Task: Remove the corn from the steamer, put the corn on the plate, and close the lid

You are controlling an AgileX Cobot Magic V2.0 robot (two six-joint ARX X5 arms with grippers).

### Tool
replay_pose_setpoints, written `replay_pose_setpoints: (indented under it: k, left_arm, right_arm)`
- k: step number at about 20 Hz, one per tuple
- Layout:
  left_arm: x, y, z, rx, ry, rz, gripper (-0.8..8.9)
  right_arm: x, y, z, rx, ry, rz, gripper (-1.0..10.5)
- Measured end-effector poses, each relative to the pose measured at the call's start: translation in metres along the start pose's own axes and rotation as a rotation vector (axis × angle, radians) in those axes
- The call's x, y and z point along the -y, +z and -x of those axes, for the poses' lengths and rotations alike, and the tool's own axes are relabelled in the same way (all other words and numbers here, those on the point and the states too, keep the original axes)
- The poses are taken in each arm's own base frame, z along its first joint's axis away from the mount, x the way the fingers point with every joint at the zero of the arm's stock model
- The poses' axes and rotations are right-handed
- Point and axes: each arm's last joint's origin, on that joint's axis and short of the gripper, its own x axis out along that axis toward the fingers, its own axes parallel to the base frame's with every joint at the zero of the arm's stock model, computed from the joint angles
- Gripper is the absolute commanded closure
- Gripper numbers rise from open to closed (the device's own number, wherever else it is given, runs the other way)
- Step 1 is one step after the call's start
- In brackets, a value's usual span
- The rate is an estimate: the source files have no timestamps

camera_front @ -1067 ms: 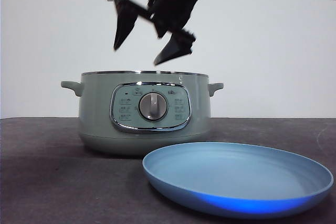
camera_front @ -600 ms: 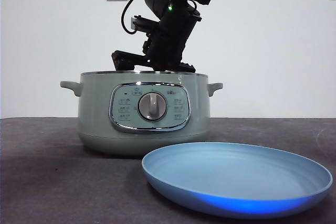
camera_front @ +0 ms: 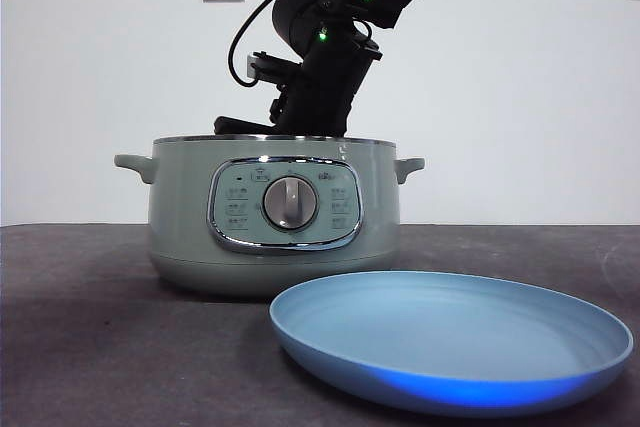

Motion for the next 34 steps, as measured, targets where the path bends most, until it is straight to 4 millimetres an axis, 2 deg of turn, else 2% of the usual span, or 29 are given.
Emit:
replay_pose_setpoints:
  k: [2,7,9,11,13,15,17,19,21,23,26,28,31,34]
  left_arm:
    - [0.000,0.000,0.000,-0.001,-0.001,0.000,8.20]
    - [0.000,0.000,0.000,-0.003,0.000,0.001,8.20]
    - [0.000,0.000,0.000,-0.003,0.000,0.001,8.20]
    - [0.000,0.000,0.000,-0.003,0.000,0.001,8.20]
    - [0.000,0.001,0.000,0.005,0.001,-0.001,8.20]
    - [0.000,0.003,0.000,0.026,0.004,-0.007,8.20]
    - [-0.001,0.006,0.000,0.055,0.008,-0.016,8.20]
    - [-0.002,0.009,-0.002,0.074,0.010,-0.022,8.21]
    - [-0.004,0.012,-0.006,0.069,0.010,-0.020,8.21]
    - [-0.006,0.015,-0.013,0.060,0.009,-0.017,8.21]
    - [-0.010,0.023,-0.024,0.065,0.009,-0.019,8.20]
    - [-0.013,0.027,-0.030,0.069,0.010,-0.020,8.20]
    - [-0.017,0.032,-0.041,0.058,0.005,-0.017,8.21]
    - [-0.022,0.038,-0.055,0.052,0.004,-0.015,8.21]
  right_arm:
    - [0.000,0.000,0.000,0.000,0.003,0.001,9.6]
    - [0.000,0.001,0.000,0.009,0.000,0.001,9.6]
    - [-0.001,0.004,0.007,0.019,0.001,0.002,9.6]
    - [-0.004,0.017,0.037,0.081,0.006,0.010,9.6]
    - [-0.007,0.033,0.087,0.171,0.012,0.020,9.6]
    - [-0.010,0.041,0.139,0.227,0.014,0.032,9.6]
    - [-0.011,0.037,0.181,0.219,-0.011,0.038,9.6]
    - [-0.011,0.029,0.214,0.187,-0.068,0.044,9.6]
    - [-0.011,0.019,0.241,0.148,-0.073,0.055,9.6]
    - [-0.011,0.011,0.258,0.116,-0.076,0.068,9.6]
    - [-0.011,0.003,0.272,0.096,-0.077,0.073,9.6]
    - [-0.010,-0.007,0.271,0.073,-0.078,0.073,9.6]
    - [-0.008,-0.033,0.251,0.035,-0.077,0.070,9.6]
    - [-0.004,-0.074,0.222,0.019,-0.055,0.042,9.6]
